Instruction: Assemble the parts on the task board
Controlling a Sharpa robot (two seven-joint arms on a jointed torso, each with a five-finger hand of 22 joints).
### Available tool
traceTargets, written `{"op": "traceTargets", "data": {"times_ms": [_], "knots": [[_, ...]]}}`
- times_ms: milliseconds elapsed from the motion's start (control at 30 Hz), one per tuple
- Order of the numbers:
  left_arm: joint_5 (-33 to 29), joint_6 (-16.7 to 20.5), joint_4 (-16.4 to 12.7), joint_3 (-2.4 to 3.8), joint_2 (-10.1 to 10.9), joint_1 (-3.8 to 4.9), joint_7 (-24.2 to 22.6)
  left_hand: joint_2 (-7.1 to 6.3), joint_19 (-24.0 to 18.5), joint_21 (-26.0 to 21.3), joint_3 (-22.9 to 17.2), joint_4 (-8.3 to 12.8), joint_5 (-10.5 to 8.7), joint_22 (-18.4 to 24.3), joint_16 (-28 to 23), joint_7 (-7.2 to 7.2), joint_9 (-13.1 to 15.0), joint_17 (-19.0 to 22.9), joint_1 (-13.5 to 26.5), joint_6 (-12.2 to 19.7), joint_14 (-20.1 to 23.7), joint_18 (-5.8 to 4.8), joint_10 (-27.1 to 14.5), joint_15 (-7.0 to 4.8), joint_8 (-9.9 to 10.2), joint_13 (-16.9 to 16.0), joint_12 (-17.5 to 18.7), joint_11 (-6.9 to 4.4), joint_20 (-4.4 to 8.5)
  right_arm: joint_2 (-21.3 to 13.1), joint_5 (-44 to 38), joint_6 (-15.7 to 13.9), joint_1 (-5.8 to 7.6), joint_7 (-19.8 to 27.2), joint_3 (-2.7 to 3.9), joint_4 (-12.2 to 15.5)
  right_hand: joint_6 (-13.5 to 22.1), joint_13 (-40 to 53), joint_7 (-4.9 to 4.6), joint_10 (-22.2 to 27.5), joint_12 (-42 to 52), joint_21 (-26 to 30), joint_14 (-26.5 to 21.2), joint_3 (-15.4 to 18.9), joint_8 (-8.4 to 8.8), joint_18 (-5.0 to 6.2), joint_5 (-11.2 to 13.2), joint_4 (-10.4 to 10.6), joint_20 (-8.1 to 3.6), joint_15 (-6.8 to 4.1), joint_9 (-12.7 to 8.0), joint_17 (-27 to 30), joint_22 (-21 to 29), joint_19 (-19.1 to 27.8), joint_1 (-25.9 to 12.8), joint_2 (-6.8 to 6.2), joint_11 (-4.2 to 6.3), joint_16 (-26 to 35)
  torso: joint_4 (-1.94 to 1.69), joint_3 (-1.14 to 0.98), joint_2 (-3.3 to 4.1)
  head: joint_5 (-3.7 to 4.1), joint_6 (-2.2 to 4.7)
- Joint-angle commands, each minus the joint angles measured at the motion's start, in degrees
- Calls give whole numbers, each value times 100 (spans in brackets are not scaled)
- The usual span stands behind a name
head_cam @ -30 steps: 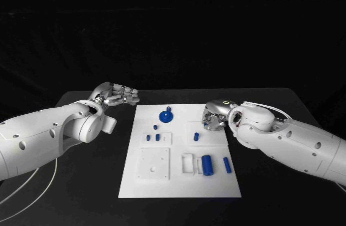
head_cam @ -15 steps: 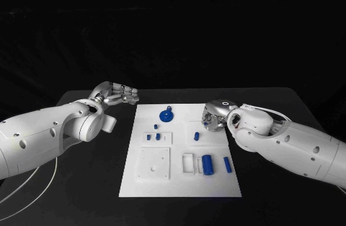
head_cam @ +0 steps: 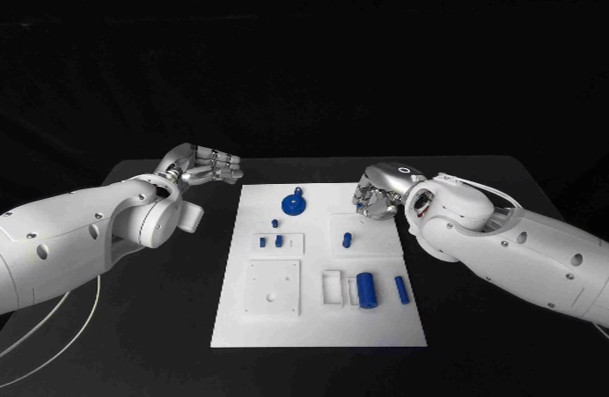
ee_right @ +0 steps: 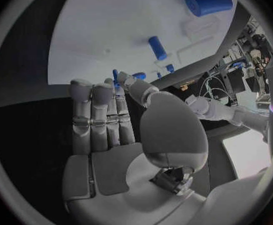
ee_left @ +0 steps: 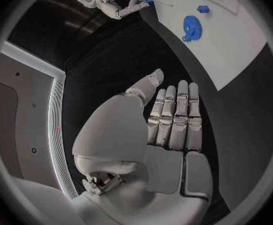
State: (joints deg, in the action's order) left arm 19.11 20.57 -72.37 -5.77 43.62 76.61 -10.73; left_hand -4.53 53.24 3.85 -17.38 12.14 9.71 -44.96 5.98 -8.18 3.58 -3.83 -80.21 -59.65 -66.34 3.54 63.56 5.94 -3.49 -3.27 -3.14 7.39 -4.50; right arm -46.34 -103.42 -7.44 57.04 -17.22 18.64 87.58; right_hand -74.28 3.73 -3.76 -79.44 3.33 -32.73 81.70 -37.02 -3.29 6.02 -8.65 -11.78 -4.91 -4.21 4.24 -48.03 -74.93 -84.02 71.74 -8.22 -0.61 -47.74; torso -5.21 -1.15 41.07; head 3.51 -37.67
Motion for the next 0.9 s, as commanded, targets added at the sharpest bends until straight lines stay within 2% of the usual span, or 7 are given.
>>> {"op": "traceTargets", "data": {"times_ms": [33,133,367,467,633,767,900], "knots": [[-45,-30,9,7,-14,8,-79,50,-1,14,9,31,34,-18,-15,-21,-3,-5,5,-26,-42,-1,-12,14,-12,-4,-22,30,-32,-12,458,-289,-3,153,34,98,-13,5,-23,-39,18,-20,54,-13,-39,81,9,14,-50,4,3,-5,-314,-273,25,50,-4,23,0,4,3,-26,7],[-47,-30,12,7,-17,8,-80,50,-1,14,9,31,34,-18,-15,-21,-3,-5,5,-26,-42,-1,-12,14,-12,-4,-22,30,-32,-8,612,-361,-3,213,57,185,-15,5,-23,-38,18,-28,57,-1,-40,89,13,22,-48,4,3,-9,-315,-274,34,51,-4,26,-3,5,3,-51,6],[-61,-19,-8,6,-34,8,-88,50,-1,14,9,31,34,-18,-15,-21,-3,-5,5,-26,-42,-1,-12,14,-12,-4,-22,30,-32,83,833,-448,-11,370,71,467,-12,5,-24,-34,17,-47,69,30,-40,100,-19,45,-40,5,3,-24,-315,-276,53,47,-5,34,-9,13,2,-190,14],[-71,-8,-22,6,-53,8,-105,50,-1,14,9,31,34,-18,-15,-21,-3,-5,5,-26,-42,-1,-12,14,-12,-4,-22,30,-32,151,815,-431,-43,402,35,586,-8,4,-25,-31,17,-47,68,41,-39,100,-23,48,-40,6,2,-26,-314,-276,57,53,-6,37,-17,23,-4,-313,-3],[-99,29,-38,6,-92,8,-140,57,-4,11,17,34,33,-27,-19,-23,-3,-5,18,-23,-41,1,-13,17,-12,-4,-23,31,-35,271,606,-400,-98,420,-148,728,-5,5,-27,-27,18,-40,67,57,-39,101,-18,45,-38,8,2,-30,-311,-273,65,63,-7,42,-21,26,-9,-428,-52],[-124,67,-47,5,-133,8,-170,57,-4,11,17,34,33,-27,-19,-23,-3,-5,18,-23,-41,1,-13,17,-12,-4,-23,31,-35,413,354,-370,-125,421,-388,754,-5,5,-27,-27,18,-46,68,64,-40,100,-4,42,-38,8,2,-34,-312,-274,71,70,-8,44,-14,22,-3,-498,-61],[-141,84,-53,5,-181,8,-187,57,-4,11,17,34,33,-27,-19,-23,-3,-5,18,-23,-41,1,-13,17,-12,-4,-23,31,-35,523,182,-331,-152,415,-582,769,-6,5,-26,-27,18,-41,67,64,-40,101,10,39,-37,8,2,-36,-310,-273,72,70,-7,46,-21,28,-4,-527,-89]]}}
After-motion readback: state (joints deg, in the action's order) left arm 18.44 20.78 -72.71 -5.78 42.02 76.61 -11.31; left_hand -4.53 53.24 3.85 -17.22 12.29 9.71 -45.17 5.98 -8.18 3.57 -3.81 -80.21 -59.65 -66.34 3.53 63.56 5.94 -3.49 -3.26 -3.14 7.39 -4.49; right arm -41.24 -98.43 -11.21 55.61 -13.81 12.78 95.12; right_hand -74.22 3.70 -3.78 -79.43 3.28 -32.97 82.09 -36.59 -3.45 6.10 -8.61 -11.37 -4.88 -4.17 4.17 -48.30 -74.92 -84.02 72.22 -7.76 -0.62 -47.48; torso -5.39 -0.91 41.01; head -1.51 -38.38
